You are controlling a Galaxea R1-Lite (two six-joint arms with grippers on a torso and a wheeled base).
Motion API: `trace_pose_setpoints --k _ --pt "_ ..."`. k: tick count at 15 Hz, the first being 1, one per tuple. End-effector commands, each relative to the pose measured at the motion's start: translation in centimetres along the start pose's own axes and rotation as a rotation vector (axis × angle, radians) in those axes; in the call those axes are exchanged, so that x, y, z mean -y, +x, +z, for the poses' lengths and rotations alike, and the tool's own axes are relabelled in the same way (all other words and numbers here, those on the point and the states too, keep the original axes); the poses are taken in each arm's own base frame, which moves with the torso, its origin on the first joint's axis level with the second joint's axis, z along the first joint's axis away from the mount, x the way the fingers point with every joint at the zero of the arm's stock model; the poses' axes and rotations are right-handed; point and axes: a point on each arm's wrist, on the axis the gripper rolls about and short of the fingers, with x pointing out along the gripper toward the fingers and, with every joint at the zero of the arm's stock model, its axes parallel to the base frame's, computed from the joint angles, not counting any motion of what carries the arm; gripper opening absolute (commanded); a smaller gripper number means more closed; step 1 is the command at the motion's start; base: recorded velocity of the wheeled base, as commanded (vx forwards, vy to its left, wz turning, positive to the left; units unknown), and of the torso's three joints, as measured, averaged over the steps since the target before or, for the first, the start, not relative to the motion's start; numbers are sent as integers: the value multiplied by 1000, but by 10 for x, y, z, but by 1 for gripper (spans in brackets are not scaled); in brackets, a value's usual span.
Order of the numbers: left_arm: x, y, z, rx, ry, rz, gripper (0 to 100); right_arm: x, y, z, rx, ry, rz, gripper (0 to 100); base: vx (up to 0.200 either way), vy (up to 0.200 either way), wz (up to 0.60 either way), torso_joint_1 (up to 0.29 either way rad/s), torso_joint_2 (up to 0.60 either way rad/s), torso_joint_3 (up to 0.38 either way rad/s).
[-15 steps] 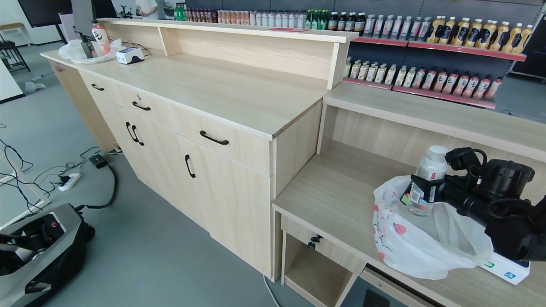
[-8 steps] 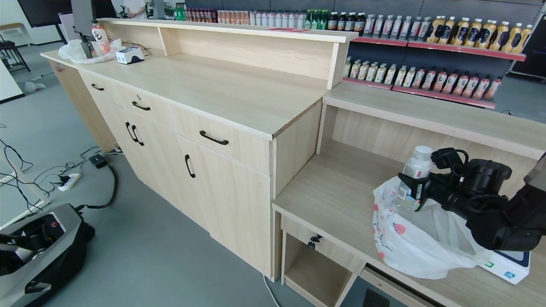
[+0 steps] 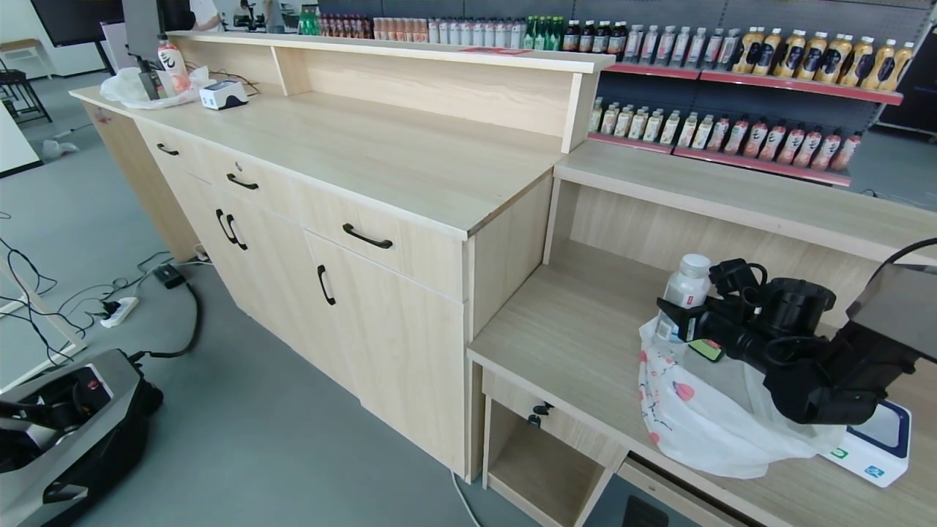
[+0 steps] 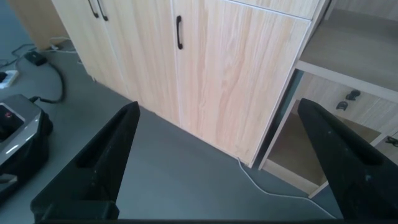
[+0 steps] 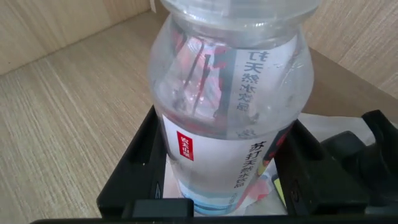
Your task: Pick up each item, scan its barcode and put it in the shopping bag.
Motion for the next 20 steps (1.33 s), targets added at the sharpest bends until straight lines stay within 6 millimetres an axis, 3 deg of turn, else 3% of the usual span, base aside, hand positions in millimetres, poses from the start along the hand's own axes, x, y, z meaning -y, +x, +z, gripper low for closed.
trace_pose_setpoints --k 1,6,12,20 --pt "0 0 0 -1 0 0 100 -2 3 -9 -15 4 6 0 0 0 0 0 0 0" --pt "0 0 0 -1 0 0 100 -3 8 -18 -9 2 11 0 0 0 0 0 0 0" --pt "0 0 0 -1 0 0 100 4 2 -11 25 -9 -11 0 0 0 0 0 0 0" --pt "0 0 0 -1 0 0 100 13 -4 -29 -4 -20 -26 0 0 0 0 0 0 0"
